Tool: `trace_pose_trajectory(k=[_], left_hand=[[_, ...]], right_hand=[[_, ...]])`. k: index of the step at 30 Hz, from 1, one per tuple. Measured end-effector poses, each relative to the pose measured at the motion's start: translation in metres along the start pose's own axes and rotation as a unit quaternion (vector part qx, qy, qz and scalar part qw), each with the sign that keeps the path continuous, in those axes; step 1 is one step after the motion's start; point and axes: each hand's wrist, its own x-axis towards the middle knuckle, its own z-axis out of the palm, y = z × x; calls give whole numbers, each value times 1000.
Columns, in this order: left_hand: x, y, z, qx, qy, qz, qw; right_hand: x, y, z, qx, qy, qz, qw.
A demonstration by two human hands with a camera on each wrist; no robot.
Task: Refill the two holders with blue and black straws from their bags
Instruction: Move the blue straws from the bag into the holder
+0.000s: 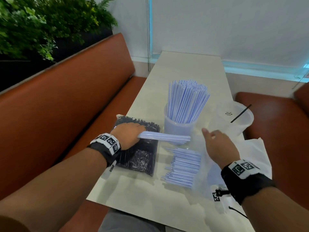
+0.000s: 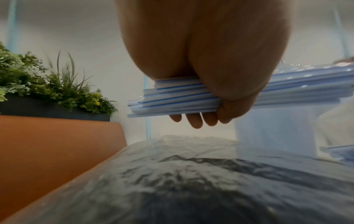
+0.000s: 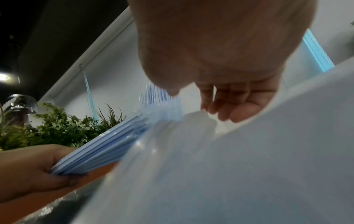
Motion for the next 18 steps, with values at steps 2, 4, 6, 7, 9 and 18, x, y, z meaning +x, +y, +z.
trace_pose_trajectory(k=[2,4,6,7,9,18], left_hand=[[-1,6,-3,-23,27,4,999],[2,22,-8,-47,58,26,997],[8,44,-13,-51,78,50,994],[11,52,-16,-53,86,53,993],[16,63,-19,-56,104,44,992],[28,113,-47,-202,143,38,968]], right_hand=[[-6,-15,-5,177,70,-59,980],[-12,-31,-4,338,19,-56,939],[-15,-41,-3,397,-67,-32,915],[-15,-43,-4,416,-66,-31,907],[-12,-42,-9,481,-16,-16,877],[-17,-48,-12,580,-77,54,809]])
